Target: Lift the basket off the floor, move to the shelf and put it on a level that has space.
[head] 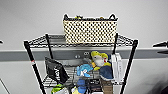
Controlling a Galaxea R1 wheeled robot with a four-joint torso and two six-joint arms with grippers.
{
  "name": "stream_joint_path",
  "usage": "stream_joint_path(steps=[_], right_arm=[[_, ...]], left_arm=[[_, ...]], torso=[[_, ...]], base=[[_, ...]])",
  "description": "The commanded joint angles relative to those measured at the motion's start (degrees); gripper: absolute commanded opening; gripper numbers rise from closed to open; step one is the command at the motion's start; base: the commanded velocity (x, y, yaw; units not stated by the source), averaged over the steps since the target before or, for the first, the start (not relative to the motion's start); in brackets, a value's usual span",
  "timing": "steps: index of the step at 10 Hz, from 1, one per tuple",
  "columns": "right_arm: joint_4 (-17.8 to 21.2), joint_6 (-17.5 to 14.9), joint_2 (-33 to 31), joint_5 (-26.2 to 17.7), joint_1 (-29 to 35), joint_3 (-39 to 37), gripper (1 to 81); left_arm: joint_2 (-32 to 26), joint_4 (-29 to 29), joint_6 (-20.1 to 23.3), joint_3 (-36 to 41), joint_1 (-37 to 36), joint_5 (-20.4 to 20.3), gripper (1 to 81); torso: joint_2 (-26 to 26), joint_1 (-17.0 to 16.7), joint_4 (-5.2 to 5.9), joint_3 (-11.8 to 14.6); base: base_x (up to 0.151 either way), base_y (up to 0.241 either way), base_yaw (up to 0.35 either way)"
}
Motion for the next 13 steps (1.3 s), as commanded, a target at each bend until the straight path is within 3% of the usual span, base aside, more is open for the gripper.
stream_joint_path(steps=[1, 4, 13], right_arm=[[-1.5, -0.41, 1.81, -0.78, 0.28, -2.47, 81.1], [-3.09, -0.76, 5.5, -0.69, -8.59, -7.22, 81.1], [-3.09, -2.16, 10.24, 0.27, -27.05, -13.19, 81.1]], left_arm=[[2.94, 2.07, -0.02, 0.59, 5.01, -1.6, 81.1], [3.82, 2.16, 0.16, 0.59, 19.43, -11.1, 81.1], [7.24, 3.04, 0.95, -1.87, 44.03, -25.42, 81.1]], torso=[[0.0, 0.0, 0.0, 0.0], [0.0, 0.0, 0.0, 0.0], [0.0, 0.0, 0.0, 0.0]], base=[[0.0, 0.0, 0.0], [0.0, 0.0, 0.0], [0.0, 0.0, 0.0]])
